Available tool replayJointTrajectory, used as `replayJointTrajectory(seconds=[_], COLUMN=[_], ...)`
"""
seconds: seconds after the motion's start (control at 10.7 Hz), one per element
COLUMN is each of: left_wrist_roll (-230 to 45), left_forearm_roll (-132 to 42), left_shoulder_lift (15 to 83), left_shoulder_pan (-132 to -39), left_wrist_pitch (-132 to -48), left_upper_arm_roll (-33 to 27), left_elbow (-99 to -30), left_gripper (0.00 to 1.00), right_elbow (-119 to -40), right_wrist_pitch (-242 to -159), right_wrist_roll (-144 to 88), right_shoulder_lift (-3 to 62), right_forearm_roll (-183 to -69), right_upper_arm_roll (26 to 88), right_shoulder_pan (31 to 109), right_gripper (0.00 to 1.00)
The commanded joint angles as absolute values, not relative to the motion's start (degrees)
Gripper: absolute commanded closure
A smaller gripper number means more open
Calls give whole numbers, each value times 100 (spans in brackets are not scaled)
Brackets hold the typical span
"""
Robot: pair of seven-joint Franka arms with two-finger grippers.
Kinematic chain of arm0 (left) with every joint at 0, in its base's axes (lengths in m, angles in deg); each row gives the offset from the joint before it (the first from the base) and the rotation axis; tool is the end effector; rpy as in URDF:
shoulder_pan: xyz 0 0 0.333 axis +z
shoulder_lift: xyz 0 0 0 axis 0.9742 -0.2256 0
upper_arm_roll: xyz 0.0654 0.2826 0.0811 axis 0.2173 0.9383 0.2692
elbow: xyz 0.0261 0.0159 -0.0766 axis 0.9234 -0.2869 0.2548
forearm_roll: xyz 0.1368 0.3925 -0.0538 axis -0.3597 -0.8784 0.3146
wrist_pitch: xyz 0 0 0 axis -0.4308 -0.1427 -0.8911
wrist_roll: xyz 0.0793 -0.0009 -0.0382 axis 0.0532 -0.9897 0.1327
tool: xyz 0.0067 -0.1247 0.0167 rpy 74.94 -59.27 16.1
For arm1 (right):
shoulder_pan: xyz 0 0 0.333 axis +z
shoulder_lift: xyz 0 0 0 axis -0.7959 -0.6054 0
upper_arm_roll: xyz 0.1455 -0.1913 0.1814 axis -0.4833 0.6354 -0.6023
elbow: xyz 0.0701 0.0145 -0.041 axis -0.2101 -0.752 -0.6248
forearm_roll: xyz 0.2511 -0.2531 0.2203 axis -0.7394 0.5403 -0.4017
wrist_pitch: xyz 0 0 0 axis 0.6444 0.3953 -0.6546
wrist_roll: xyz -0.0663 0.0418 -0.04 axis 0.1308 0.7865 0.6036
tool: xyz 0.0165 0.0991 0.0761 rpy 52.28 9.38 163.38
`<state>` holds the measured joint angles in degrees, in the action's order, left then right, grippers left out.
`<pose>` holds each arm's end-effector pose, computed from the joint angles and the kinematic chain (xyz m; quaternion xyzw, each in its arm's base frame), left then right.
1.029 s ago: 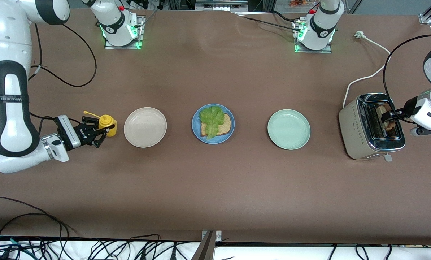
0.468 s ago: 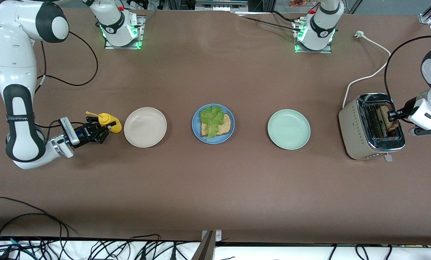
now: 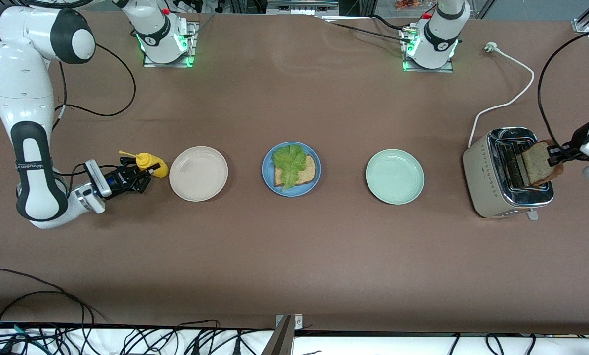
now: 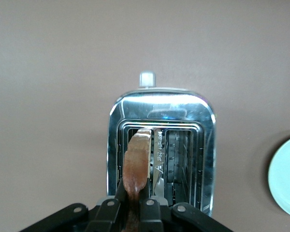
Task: Make sandwich in blue plate with both arms
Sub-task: 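Release the mustard bottle while the left gripper grasps the second bread slice, then lift the bread slice from the toaster and carry it toward the blue plate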
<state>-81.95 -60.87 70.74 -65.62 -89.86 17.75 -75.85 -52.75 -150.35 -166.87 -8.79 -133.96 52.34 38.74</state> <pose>0.5829 0.1510 0.4098 -0.9967 -0.0585 -0.0097 0.0554 0.6097 -0.0487 0.0798 -0.3876 -0.6619 -0.2700 0.5820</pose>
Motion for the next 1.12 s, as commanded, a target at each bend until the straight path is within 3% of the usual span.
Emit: replayJointTrajectory(seconds=[0.0, 0.19, 0.28, 0.37, 0.47, 1.03], left_wrist_roll=[-8198, -8259, -8285, -8312, -8547, -10470], left_forearm_roll=[-6271, -6253, -6236, -6209, -6200, -5842], left_shoulder_lift=[7517, 7710, 7789, 7781, 7746, 6922], left_shoulder_pan=[-6545, -6545, -6536, -6545, -6545, -6545], left_wrist_pitch=[-8591, -8580, -8563, -8493, -8423, -8431], left_upper_arm_roll=[1430, 1175, 913, 649, 281, -1846], left_elbow=[-7323, -7182, -7181, -7181, -7199, -7190], left_gripper=[100, 100, 100, 100, 100, 100], right_elbow=[-5247, -5220, -5220, -5220, -5220, -4546], right_wrist_pitch=[-14819, -14810, -14792, -14723, -14661, -14801], right_wrist_roll=[-16488, -16452, -16443, -16356, -16260, -15699], right_shoulder_lift=[-900, -882, -873, -873, -873, -785], right_forearm_roll=[-13365, -13233, -13180, -13162, -13171, -12795], right_upper_arm_roll=[5237, 5291, 5299, 5291, 5291, 5721], right_shoulder_pan=[3771, 3771, 3771, 3771, 3771, 3815], right_gripper=[80, 80, 72, 28, 0, 0])
